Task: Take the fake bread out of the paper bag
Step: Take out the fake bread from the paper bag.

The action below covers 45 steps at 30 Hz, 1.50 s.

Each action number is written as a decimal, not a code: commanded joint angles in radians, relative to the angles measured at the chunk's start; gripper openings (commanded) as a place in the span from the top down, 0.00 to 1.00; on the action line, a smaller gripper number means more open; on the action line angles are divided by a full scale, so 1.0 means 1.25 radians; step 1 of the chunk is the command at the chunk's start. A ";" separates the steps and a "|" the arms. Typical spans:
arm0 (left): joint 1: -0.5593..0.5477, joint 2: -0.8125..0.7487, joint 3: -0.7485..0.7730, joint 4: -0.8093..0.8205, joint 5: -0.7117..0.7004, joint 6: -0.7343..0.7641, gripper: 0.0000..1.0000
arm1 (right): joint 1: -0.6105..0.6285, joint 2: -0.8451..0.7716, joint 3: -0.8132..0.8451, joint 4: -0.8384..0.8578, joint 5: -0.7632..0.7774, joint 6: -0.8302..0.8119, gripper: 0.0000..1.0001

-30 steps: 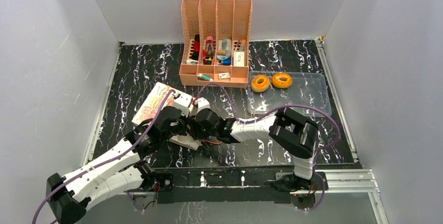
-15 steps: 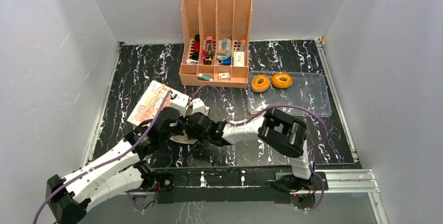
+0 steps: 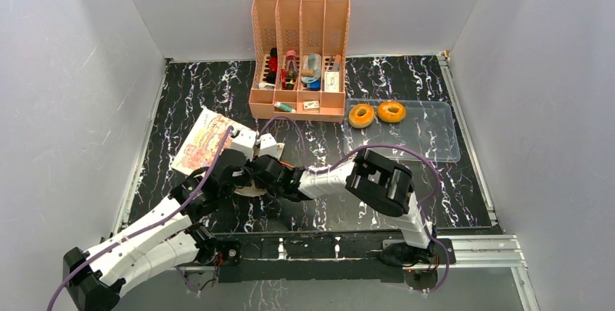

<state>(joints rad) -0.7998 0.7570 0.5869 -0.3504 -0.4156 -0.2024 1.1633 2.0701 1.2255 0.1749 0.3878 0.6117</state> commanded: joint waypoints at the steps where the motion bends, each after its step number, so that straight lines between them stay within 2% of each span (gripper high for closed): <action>1: -0.029 -0.024 0.004 0.048 0.147 -0.028 1.00 | -0.008 0.076 0.034 -0.029 -0.022 0.024 0.92; 3: -0.029 -0.035 0.002 0.046 0.140 -0.031 1.00 | -0.008 0.072 0.036 -0.031 -0.026 0.023 1.00; 15: -0.029 -0.054 0.012 0.024 0.051 -0.061 1.00 | -0.007 -0.064 -0.045 -0.059 -0.046 -0.002 1.00; 31: -0.029 -0.026 0.019 0.026 -0.073 -0.101 1.00 | 0.017 -0.270 -0.144 -0.190 -0.051 0.000 1.00; 40: -0.029 0.066 0.059 0.056 -0.173 -0.135 1.00 | 0.102 -0.445 -0.233 -0.311 -0.038 0.041 1.00; 45: -0.029 0.065 0.063 0.048 -0.193 -0.136 1.00 | 0.145 -0.523 -0.265 -0.367 0.004 0.075 1.00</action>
<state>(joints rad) -0.8337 0.8459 0.6266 -0.2863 -0.5961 -0.3603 1.3140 1.4933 0.9012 -0.2684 0.3252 0.6651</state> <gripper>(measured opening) 0.009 0.054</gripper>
